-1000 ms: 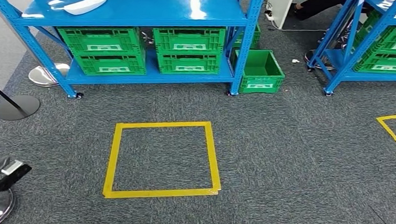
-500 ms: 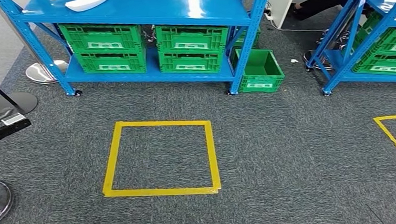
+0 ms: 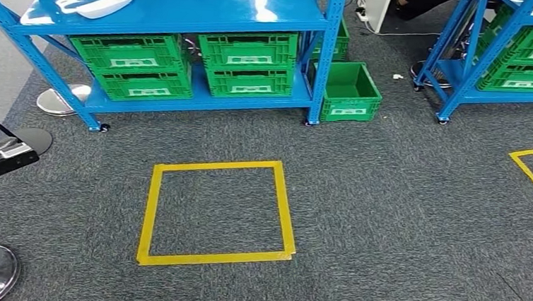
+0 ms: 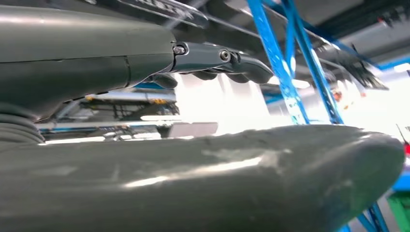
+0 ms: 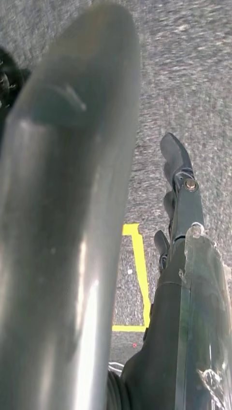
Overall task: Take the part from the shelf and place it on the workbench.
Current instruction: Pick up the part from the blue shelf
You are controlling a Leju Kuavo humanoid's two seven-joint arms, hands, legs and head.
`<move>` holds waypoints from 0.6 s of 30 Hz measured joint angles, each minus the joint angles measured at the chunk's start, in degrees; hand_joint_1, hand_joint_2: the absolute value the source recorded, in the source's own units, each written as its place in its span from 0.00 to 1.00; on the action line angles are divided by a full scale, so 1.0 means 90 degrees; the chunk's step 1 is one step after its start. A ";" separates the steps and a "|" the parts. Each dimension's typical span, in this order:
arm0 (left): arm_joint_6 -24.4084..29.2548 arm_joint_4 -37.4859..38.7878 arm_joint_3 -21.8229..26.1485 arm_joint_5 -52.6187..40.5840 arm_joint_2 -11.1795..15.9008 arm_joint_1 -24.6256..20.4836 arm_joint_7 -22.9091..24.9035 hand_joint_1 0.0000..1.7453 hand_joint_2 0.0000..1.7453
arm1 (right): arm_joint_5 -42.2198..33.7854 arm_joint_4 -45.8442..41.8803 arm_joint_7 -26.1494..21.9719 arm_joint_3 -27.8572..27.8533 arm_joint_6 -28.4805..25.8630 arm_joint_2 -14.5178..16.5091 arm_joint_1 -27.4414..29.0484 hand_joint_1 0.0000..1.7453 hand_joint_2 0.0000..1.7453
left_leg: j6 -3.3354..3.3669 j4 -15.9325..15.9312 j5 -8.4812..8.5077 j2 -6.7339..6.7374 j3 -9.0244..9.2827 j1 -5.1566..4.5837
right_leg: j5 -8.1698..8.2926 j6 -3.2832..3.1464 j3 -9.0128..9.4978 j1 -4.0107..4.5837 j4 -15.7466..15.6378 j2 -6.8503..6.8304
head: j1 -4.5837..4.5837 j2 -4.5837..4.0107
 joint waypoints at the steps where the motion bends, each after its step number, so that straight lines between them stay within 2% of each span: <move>1: -0.0148 0.0070 -0.0103 0.0011 0.0020 -0.0151 -0.0013 0.00 0.00 | 0.0027 0.0000 0.0007 0.0000 0.0016 0.0000 -0.0002 0.00 0.00 | -0.0002 -0.0084 0.0156 0.0002 0.0008 0.0005 | -0.0004 0.0005 0.0008 -0.0005 0.0002 -0.0005 | -0.0003 0.0000; 3: -0.0404 0.0172 -0.0305 0.0042 0.0053 -0.0472 -0.0011 0.00 0.00 | 0.0078 0.0000 0.0002 0.0000 0.0037 -0.0004 -0.0009 0.00 0.00 | -0.0019 -0.0794 0.0650 0.0019 0.0310 0.0032 | -0.0018 0.0048 0.0028 -0.0014 0.0008 -0.0005 | -0.0011 0.0000; 4: -0.0503 0.0217 -0.0402 0.0078 0.0064 -0.0625 0.0006 0.00 0.00 | 0.0103 0.0000 -0.0005 0.0000 0.0045 -0.0013 -0.0017 0.00 0.00 | -0.0020 -0.1198 0.0808 0.0023 0.0496 0.0036 | -0.0031 0.0087 0.0025 -0.0005 0.0029 0.0003 | -0.0022 0.0000; 6: -0.0637 0.0289 -0.0594 0.0165 0.0066 -0.0835 0.0051 0.00 0.00 | 0.0150 -0.0001 -0.0018 0.0000 0.0058 -0.0041 -0.0026 0.00 0.00 | 0.0036 -0.1628 0.0893 0.0025 0.0687 0.0038 | -0.0036 0.0173 0.0000 0.0024 0.0034 0.0021 | -0.0030 0.0000; 7: -0.0680 0.0318 -0.0683 0.0200 0.0063 -0.0898 0.0070 0.00 0.00 | 0.0169 -0.0001 -0.0022 0.0000 0.0061 -0.0061 -0.0021 0.00 0.00 | 0.0075 -0.1679 0.0870 0.0017 0.0703 0.0033 | -0.0034 0.0193 -0.0013 0.0035 0.0027 0.0028 | -0.0027 0.0000; 8: -0.0710 0.0341 -0.0773 0.0222 0.0055 -0.0933 0.0089 0.00 0.00 | 0.0189 -0.0001 -0.0023 0.0000 0.0063 -0.0074 -0.0013 0.00 0.00 | 0.0105 -0.1673 0.0875 0.0016 0.0694 0.0038 | -0.0016 0.0182 -0.0012 0.0037 -0.0007 0.0029 | -0.0008 0.0000; 9: -0.0728 0.0364 -0.0851 0.0239 0.0047 -0.0961 0.0108 0.00 0.00 | 0.0207 0.0000 -0.0024 0.0000 0.0065 -0.0084 -0.0006 0.00 0.00 | 0.0113 -0.1679 0.0882 0.0015 0.0693 0.0041 | -0.0004 0.0152 -0.0006 0.0039 -0.0033 0.0027 | 0.0003 0.0000; 11: -0.0758 0.0406 -0.0981 0.0270 0.0034 -0.1011 0.0151 0.00 0.00 | 0.0235 0.0001 -0.0023 0.0000 0.0068 -0.0092 -0.0009 0.00 0.00 | 0.0142 -0.1679 0.0882 0.0011 0.0694 0.0029 | 0.0024 0.0050 0.0016 0.0044 -0.0074 0.0024 | 0.0025 0.0000; 13: -0.0785 0.0443 -0.1083 0.0307 0.0033 -0.1045 0.0209 0.00 0.00 | 0.0265 0.0002 -0.0023 0.0000 0.0070 -0.0092 -0.0017 0.00 0.00 | 0.0186 -0.1679 0.0879 0.0009 0.0694 0.0009 | 0.0041 0.0007 0.0031 0.0040 -0.0103 0.0023 | 0.0026 0.0000; 15: -0.0804 0.0477 -0.1157 0.0336 0.0035 -0.1064 0.0280 0.00 0.00 | 0.0302 0.0002 -0.0023 0.0000 0.0070 -0.0092 -0.0016 0.00 0.00 | 0.0217 -0.1677 0.0877 0.0009 0.0693 -0.0009 | 0.0064 0.0043 0.0060 0.0029 -0.0133 0.0022 | 0.0025 0.0000; 18: -0.0808 0.0517 -0.1239 0.0348 0.0035 -0.1099 0.0369 0.00 0.00 | 0.0351 0.0002 -0.0023 0.0000 0.0070 -0.0091 -0.0012 0.00 0.00 | 0.0236 -0.1675 0.0878 0.0010 0.0690 -0.0029 | 0.0085 0.0230 0.0095 0.0000 -0.0174 0.0023 | 0.0022 0.0000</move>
